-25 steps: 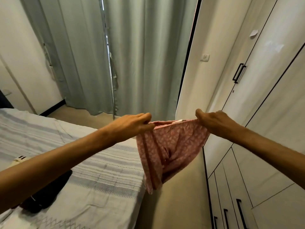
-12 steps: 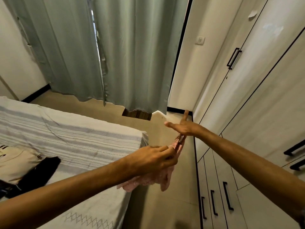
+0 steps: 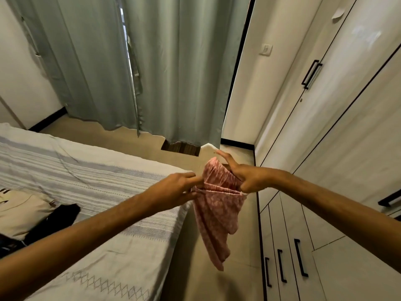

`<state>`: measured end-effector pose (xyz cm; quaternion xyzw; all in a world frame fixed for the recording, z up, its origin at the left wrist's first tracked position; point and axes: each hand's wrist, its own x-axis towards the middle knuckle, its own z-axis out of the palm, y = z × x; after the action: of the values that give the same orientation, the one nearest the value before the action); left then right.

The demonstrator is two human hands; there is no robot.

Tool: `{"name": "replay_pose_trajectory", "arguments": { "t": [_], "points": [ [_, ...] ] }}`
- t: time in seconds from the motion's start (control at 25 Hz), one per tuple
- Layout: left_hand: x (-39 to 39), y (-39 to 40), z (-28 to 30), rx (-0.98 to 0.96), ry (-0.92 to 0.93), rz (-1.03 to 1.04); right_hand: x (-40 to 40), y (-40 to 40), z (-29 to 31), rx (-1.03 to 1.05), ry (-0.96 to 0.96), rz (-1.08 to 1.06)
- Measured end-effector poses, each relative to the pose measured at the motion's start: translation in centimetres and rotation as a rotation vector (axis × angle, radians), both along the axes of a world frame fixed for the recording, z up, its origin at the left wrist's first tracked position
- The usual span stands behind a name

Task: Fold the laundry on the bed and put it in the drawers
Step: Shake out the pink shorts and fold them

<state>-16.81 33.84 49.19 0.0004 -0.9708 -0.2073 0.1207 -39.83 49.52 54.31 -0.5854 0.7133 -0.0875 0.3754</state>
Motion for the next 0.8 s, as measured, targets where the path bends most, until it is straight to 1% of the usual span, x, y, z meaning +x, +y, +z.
{"name": "replay_pose_trajectory", "arguments": {
  "t": [0.08, 0.24, 0.28, 0.36, 0.4, 0.48, 0.52, 0.6, 0.64, 0.68, 0.76, 0.8],
  "points": [
    [-1.2, -1.0, 1.1, 0.096, -0.003, -0.029, 1.3, 0.0, 1.0, 0.031, -0.071, 0.099],
    [-4.0, -2.4, 2.7, 0.162, 0.107, -0.003, 1.9, -0.7, 3.3, -0.007, -0.062, 0.151],
    [-4.3, -2.5, 3.2, 0.197, 0.092, -0.003, 1.6, -0.8, 3.9, -0.014, -0.062, 0.144],
    [-4.8, -2.7, 4.8, 0.313, 0.004, -0.039, 0.9, -0.8, 4.9, 0.008, -0.072, 0.133],
    [-5.2, -2.8, 5.5, 0.327, -0.044, -0.042, 0.5, -0.8, 5.2, 0.011, -0.09, 0.119],
    [-6.1, -3.2, 6.4, 0.286, -0.078, 0.006, -0.2, -0.9, 5.5, -0.032, -0.127, 0.047],
    [-6.6, -3.5, 6.4, 0.294, -0.087, 0.041, -0.4, -1.0, 5.5, -0.088, -0.094, -0.004],
    [-7.5, -4.2, 5.7, 0.328, -0.107, 0.096, -1.0, -1.3, 4.5, -0.202, 0.112, -0.107],
    [-8.0, -4.6, 5.1, 0.322, -0.136, 0.124, -1.4, -1.7, 3.7, -0.209, 0.196, -0.153],
    [-8.4, -4.9, 4.6, 0.303, -0.183, 0.154, -2.1, -2.1, 2.8, -0.172, 0.231, -0.209],
    [-9.2, -5.8, 3.4, 0.276, -0.285, 0.203, -3.5, -3.4, 1.0, -0.042, 0.216, -0.329],
    [-9.7, -6.4, 2.6, 0.293, -0.313, 0.227, -4.2, -4.2, 0.2, -0.001, 0.208, -0.37]
  ]
}}
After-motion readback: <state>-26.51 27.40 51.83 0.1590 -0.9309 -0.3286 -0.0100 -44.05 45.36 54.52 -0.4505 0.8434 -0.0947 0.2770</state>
